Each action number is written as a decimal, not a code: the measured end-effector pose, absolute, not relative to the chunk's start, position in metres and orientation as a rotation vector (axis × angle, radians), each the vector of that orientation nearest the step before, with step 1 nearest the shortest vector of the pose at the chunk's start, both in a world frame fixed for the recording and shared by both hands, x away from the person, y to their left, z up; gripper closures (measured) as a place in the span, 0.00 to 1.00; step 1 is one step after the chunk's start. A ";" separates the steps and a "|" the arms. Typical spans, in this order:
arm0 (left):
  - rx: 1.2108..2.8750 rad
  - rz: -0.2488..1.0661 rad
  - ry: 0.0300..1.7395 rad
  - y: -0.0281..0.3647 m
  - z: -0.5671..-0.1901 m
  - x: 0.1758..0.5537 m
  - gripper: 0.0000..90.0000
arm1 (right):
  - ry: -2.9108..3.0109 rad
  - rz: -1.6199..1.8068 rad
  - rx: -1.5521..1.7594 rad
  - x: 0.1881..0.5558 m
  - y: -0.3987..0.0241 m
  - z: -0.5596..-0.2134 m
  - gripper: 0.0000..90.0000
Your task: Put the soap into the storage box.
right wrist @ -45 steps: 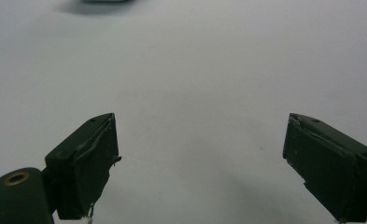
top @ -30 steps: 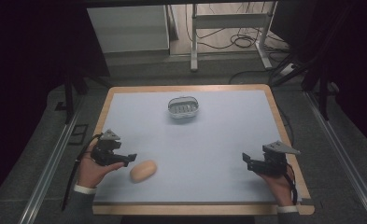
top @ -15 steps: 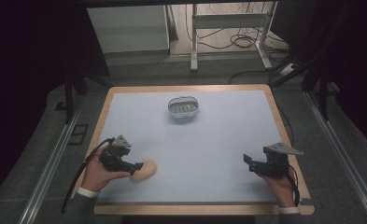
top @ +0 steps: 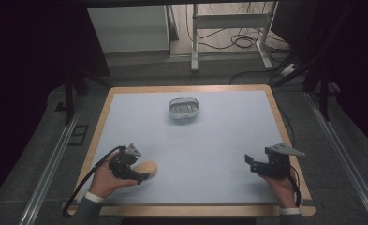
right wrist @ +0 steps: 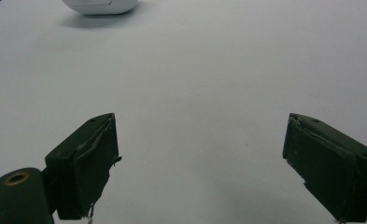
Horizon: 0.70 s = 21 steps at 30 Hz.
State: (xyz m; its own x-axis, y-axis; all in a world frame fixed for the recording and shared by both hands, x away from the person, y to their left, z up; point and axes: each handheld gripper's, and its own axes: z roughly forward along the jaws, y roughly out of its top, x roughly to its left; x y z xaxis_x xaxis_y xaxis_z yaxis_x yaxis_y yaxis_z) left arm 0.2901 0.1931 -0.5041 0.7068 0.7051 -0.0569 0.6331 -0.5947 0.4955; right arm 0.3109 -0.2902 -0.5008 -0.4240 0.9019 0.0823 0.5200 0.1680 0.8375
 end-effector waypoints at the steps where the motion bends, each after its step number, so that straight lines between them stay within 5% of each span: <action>1: 2.443 0.192 1.026 0.191 -0.508 0.291 0.22 | 2.009 1.158 1.337 0.311 -0.290 -0.500 0.12; 21: 2.491 0.190 1.038 0.185 -0.520 0.296 0.33 | 1.986 1.134 1.321 0.310 -0.290 -0.501 0.12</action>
